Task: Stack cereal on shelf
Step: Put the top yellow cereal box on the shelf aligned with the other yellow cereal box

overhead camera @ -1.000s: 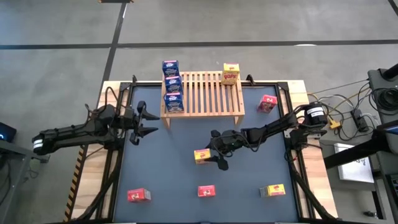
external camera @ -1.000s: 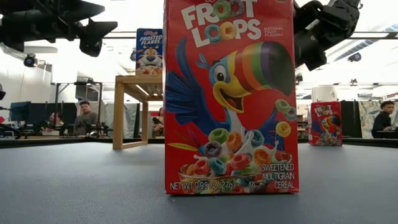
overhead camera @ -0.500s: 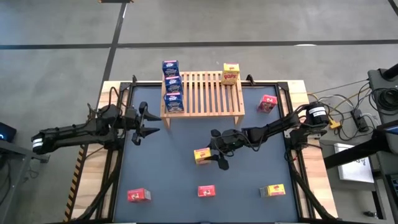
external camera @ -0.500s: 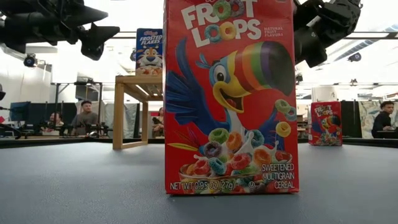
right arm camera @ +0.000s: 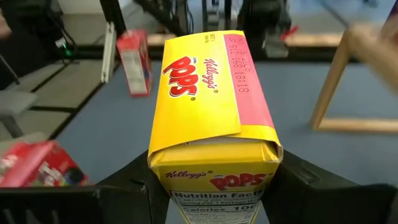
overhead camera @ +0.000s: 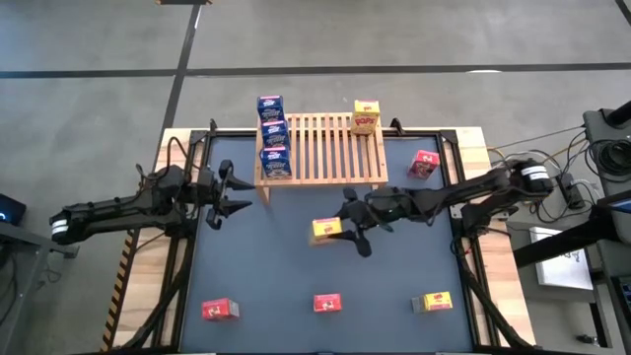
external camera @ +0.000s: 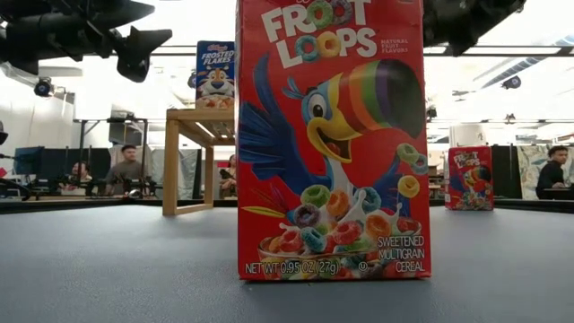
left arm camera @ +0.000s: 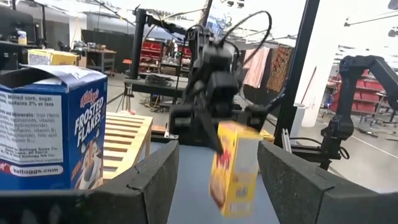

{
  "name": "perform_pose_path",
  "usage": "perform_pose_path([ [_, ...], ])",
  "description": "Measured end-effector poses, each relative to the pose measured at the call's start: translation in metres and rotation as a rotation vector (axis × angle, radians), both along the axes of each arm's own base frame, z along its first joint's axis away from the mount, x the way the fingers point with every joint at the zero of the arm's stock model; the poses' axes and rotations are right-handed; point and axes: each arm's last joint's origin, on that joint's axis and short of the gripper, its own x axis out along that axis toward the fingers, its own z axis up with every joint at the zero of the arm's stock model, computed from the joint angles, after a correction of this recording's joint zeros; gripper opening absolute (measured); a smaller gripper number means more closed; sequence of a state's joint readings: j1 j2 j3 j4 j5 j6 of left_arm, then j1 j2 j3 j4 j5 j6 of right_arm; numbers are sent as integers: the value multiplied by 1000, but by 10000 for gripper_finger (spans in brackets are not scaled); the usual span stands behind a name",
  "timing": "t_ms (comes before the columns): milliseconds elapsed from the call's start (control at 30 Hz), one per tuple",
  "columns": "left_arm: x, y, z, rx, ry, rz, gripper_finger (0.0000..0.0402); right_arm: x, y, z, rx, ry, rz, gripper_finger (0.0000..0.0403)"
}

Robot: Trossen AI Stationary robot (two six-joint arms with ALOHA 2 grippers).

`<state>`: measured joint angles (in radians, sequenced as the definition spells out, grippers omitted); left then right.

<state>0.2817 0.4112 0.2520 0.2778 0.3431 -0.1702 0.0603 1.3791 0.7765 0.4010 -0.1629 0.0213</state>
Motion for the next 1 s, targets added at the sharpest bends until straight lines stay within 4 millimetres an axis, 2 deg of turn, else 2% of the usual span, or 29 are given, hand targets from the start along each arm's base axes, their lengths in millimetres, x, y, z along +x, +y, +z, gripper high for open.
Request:
perform_pose_path([
  [233, 0, -1, -1, -4, 11, -6, 203, -20, -12, 38, -56, -140, -28, 184],
  [400, 1, -1, -1, -3, 10, -8, 203, -36, -28, 55, -81, -168, -83, 184],
  [633, 1, -1, -1, -3, 10, -8, 203, -47, -49, 63, -89, -168, -163, 185],
  [1000, 4, 0, -4, -11, 37, -8, 203, -49, -64, 63, -100, -164, -219, 185],
])
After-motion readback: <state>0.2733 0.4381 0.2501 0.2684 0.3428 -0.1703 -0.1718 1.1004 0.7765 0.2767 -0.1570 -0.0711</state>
